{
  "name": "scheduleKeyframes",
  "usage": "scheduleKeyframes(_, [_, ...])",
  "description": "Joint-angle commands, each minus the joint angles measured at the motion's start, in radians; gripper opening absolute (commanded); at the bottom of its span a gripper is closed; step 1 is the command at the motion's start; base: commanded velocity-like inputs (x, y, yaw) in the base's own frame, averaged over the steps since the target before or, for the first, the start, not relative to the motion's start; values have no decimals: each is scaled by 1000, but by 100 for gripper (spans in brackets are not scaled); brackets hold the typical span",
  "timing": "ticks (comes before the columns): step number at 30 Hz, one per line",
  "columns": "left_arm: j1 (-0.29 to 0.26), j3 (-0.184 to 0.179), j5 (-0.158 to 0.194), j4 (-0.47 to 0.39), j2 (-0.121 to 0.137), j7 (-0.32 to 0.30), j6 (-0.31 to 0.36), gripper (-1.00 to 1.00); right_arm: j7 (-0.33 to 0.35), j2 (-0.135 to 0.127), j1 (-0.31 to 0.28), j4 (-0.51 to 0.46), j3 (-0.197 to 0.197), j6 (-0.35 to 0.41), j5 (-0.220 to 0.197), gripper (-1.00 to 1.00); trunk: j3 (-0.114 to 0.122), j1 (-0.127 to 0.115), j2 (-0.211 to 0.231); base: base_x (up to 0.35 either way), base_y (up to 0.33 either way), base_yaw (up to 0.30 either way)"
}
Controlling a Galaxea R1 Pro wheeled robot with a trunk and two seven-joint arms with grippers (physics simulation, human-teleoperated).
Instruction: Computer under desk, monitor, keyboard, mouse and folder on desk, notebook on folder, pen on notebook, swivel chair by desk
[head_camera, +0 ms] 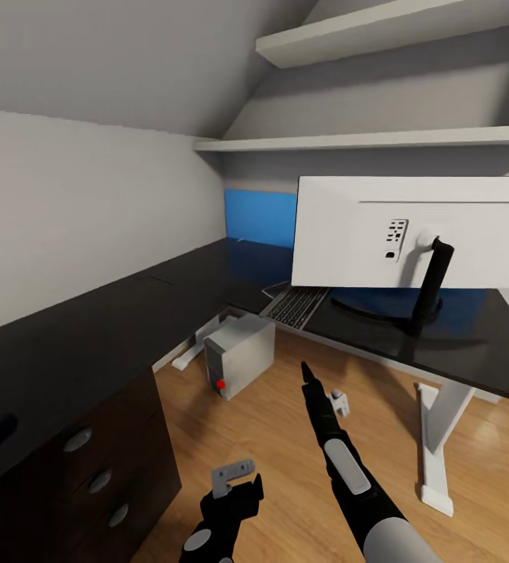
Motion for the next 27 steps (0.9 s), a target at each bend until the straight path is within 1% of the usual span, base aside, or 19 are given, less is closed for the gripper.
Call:
scheduleKeyframes(1, [-1, -2, 8, 1, 1, 6, 3, 100, 17, 0, -1, 2, 4, -4, -11, 100, -1, 0, 0, 0, 0, 0])
scheduleKeyframes(3, [-1, -3, 8, 3, 3, 4, 4, 100, 19, -1, -1, 2, 3, -3, -12, 100, -1, 0, 0, 0, 0, 0])
scheduleKeyframes(4, [-1, -3, 9, 4, 7, 3, 4, 100, 19, -1, -1, 2, 2, -2, -12, 100, -1, 0, 0, 0, 0, 0])
scheduleKeyframes(5, [-1, -4, 9, 4, 17, 0, 5, 100, 20, -1, -1, 5, 0, -2, -13, 100, -1, 0, 0, 0, 0, 0])
scheduleKeyframes(7, [-1, -5, 10, 5, 19, -1, 6, 100, 20, -1, -1, 11, 0, -2, -13, 100, -1, 0, 0, 0, 0, 0])
scheduleKeyframes(9, [-1, -15, 11, 6, 20, -3, 8, 100, 21, 0, -1, 15, 0, -2, -13, 100, -1, 0, 0, 0, 0, 0])
scheduleKeyframes(10, [-1, -27, 11, 10, 20, -3, 8, 100, 21, 0, -1, 16, 0, -2, -13, 100, -1, 0, 0, 20, 0, 0])
scheduleKeyframes(12, [-1, -41, 11, 15, 21, -3, 8, 100, 22, 0, -1, 16, 0, -2, -12, 100, -1, 0, 0, 64, 0, 0])
scheduleKeyframes(15, [-1, -62, 10, 24, 22, -2, 6, 100, 24, 0, -1, 16, 0, -1, -12, 100, -1, 0, 0, 174, 0, 0])
scheduleKeyframes(20, [-1, -66, 10, 26, 22, -2, 6, 100, 25, 0, -1, 16, 1, -2, -12, 100, -1, 0, 0, 239, 0, 0])
scheduleKeyframes(27, [-1, -68, 10, 28, 22, -2, 7, 100, 25, 2, -1, 17, 3, -2, -13, 100, -1, 0, 0, 65, 0, 0])
